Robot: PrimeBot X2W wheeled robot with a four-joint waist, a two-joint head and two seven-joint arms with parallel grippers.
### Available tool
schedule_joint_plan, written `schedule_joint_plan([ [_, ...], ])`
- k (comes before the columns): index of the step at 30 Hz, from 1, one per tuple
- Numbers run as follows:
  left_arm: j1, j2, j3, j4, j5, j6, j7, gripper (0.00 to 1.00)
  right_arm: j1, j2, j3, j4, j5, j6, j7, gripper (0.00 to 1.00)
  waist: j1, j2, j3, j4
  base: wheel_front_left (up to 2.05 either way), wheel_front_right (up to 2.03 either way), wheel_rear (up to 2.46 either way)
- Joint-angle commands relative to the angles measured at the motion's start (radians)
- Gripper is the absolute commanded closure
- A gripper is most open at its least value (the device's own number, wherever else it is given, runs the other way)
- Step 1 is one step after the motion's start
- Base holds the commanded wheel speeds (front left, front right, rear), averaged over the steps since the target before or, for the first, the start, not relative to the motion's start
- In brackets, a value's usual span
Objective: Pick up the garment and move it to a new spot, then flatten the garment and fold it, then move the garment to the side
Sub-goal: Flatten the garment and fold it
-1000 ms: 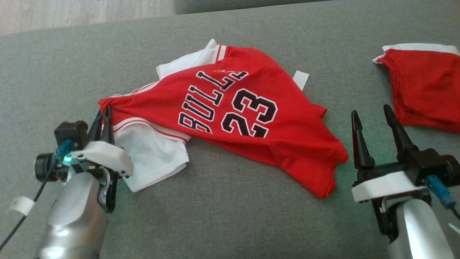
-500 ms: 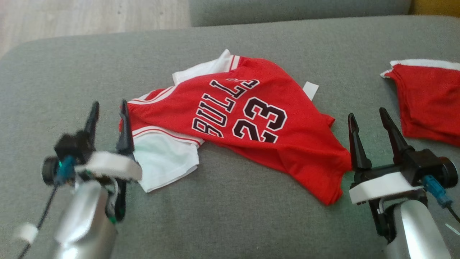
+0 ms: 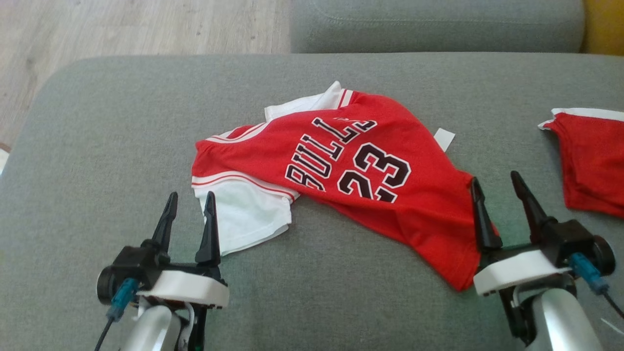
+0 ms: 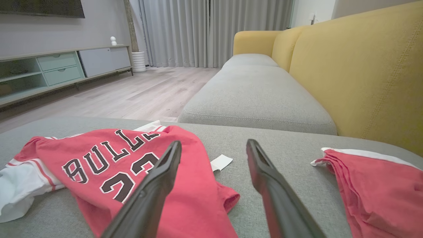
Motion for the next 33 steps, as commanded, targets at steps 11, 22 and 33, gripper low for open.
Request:
schedule_joint_plan([
  [11,-0.071,0.000,0.014,-0.030,0.007,-0.008,-0.012,0.00,-0.203,-0.002,-0.140,0.180,-0.015,-0.001,0.138,0.00,0.0002,0.0000,0.071,0.042,0.00,0.00,0.00],
  [22,-0.098,-0.011,-0.001,-0.010,0.008,-0.019,-0.012,0.00,-0.295,-0.002,-0.120,0.393,-0.041,-0.001,0.182,0.00,0.0002,0.0000,0.103,0.066,0.00,0.00,0.00],
  [33,-0.111,-0.019,-0.007,0.001,0.010,-0.021,-0.012,0.00,-0.358,-0.005,-0.128,0.457,-0.126,-0.001,0.163,1.00,0.0002,0.0000,0.110,0.067,0.00,0.00,0.00],
])
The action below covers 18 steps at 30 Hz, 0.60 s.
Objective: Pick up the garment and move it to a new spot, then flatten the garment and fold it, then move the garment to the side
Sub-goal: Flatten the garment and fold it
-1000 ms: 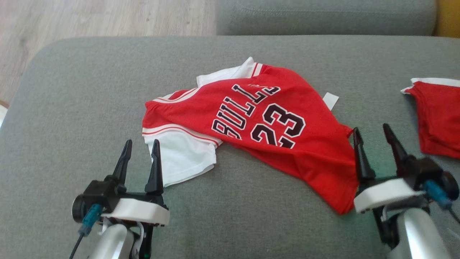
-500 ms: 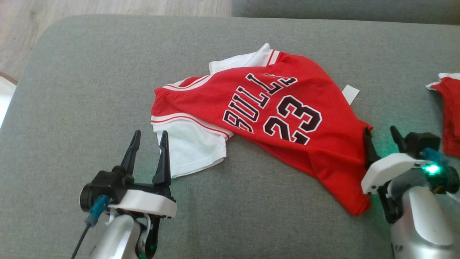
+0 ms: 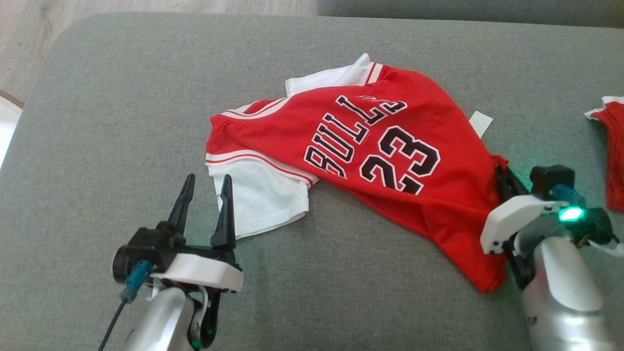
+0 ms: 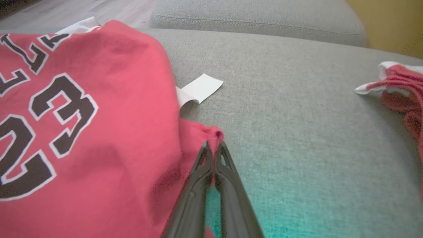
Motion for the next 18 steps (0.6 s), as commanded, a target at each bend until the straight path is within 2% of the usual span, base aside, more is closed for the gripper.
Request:
schedule_joint_plan([
  [1,-0.043,0.007,0.026,-0.023,0.010,-0.002,-0.009,0.00,-0.043,-0.008,0.014,-0.025,-0.013,-0.001,-0.014,1.00,-0.0001,0.0000,-0.001,0.002,0.00,0.00,0.00],
  [9,-0.048,-0.005,0.017,-0.023,0.011,-0.012,-0.009,0.00,-0.184,-0.109,-0.020,-0.050,-0.054,-0.001,0.018,1.00,-0.0001,0.0000,0.014,0.028,0.00,0.00,0.00],
  [18,-0.095,-0.038,-0.024,-0.011,0.015,-0.043,-0.009,0.00,-0.464,-0.315,-0.041,0.027,-0.131,-0.001,0.040,1.00,-0.0001,0.0000,0.074,0.122,0.00,0.00,0.00],
])
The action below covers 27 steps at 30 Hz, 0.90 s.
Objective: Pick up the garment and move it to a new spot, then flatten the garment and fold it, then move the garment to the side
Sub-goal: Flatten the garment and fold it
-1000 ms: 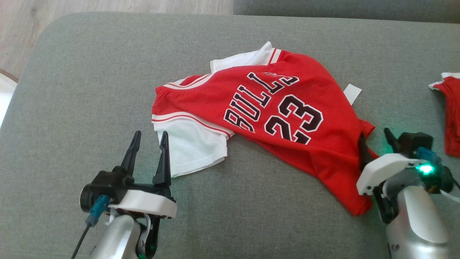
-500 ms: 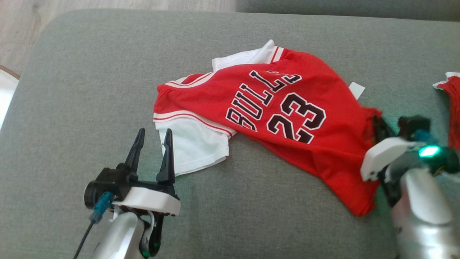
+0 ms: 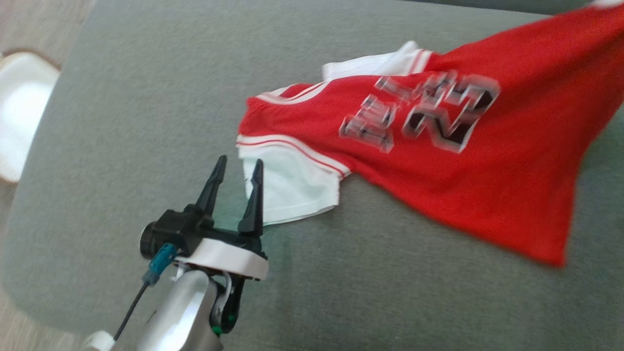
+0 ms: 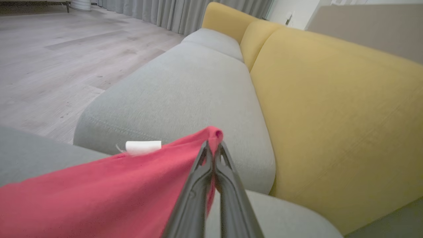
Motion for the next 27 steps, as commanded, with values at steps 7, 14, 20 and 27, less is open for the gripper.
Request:
schedule_joint_plan([
  [7,-0.059,-0.014,0.006,-0.020,0.003,-0.012,-0.009,0.00,-0.203,-0.081,-0.013,0.050,-0.098,-0.001,-0.046,1.00,-0.0001,0.0000,0.056,0.088,0.00,0.00,0.00],
  [14,-0.064,-0.022,0.018,-0.026,0.003,-0.008,-0.009,0.00,-0.251,-0.045,-0.021,0.131,-0.175,-0.001,-0.102,0.00,-0.0001,0.0000,0.057,0.075,0.00,0.00,0.00],
  [20,-0.056,-0.019,0.057,-0.033,0.014,-0.003,-0.009,0.00,-0.203,0.015,0.004,0.189,-0.146,-0.001,-0.202,0.00,-0.0001,0.0000,0.012,0.012,0.00,0.00,0.00],
  [27,-0.025,-0.005,0.104,-0.041,0.028,0.003,-0.009,0.00,-0.108,0.086,0.063,0.186,-0.046,-0.001,-0.275,0.00,-0.0001,0.0000,-0.051,-0.070,0.00,0.00,0.00],
])
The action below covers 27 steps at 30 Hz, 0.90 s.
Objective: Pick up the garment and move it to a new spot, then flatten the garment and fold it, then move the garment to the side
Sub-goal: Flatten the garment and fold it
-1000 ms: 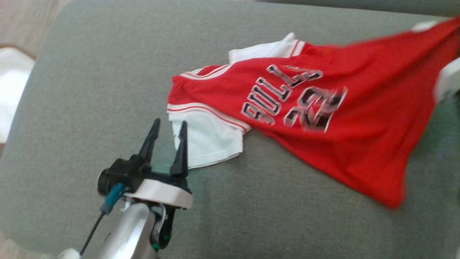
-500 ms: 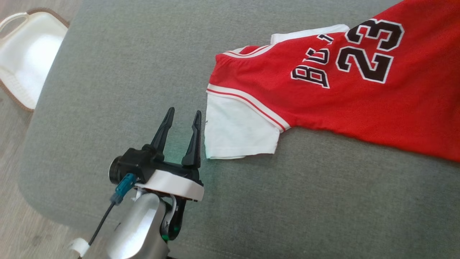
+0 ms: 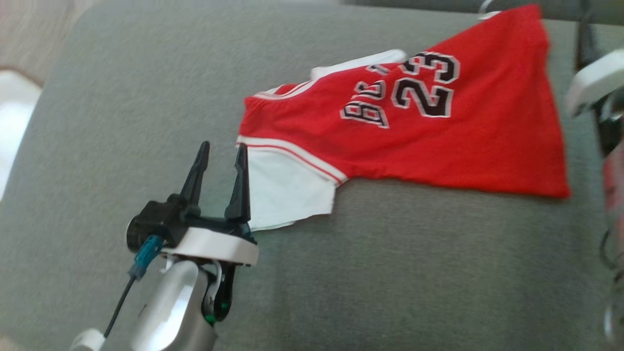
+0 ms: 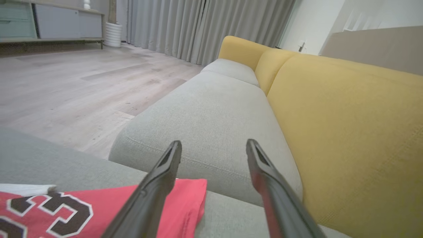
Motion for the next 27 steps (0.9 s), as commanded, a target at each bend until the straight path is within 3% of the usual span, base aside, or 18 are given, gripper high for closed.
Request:
schedule_joint_plan([
  [1,0.006,0.020,0.041,-0.034,0.012,0.006,-0.009,0.00,0.014,0.018,0.033,-0.045,0.027,-0.001,-0.017,0.00,0.0001,0.0000,-0.043,-0.047,0.00,0.00,0.00],
  [6,0.040,0.024,0.061,-0.036,0.020,0.008,-0.009,0.00,0.166,0.076,0.089,-0.161,0.160,-0.001,-0.030,0.00,0.0001,0.0000,-0.092,-0.102,0.00,0.00,0.00],
  [11,0.072,0.023,0.077,-0.039,0.021,0.011,-0.009,0.00,0.375,0.130,0.098,-0.367,0.258,-0.001,-0.032,0.00,0.0001,0.0000,-0.134,-0.136,0.00,0.00,0.00],
  [20,0.137,0.017,0.097,-0.022,0.012,0.001,-0.009,0.00,0.760,0.226,0.078,-0.657,0.344,-0.001,0.001,0.00,0.0001,0.0000,-0.179,-0.168,0.00,0.00,0.00],
  [27,0.135,0.014,0.093,0.021,0.015,-0.002,-0.006,0.00,0.815,0.228,0.097,-0.720,0.393,-0.001,0.016,0.00,0.0001,0.0000,-0.174,-0.172,0.00,0.00,0.00],
])
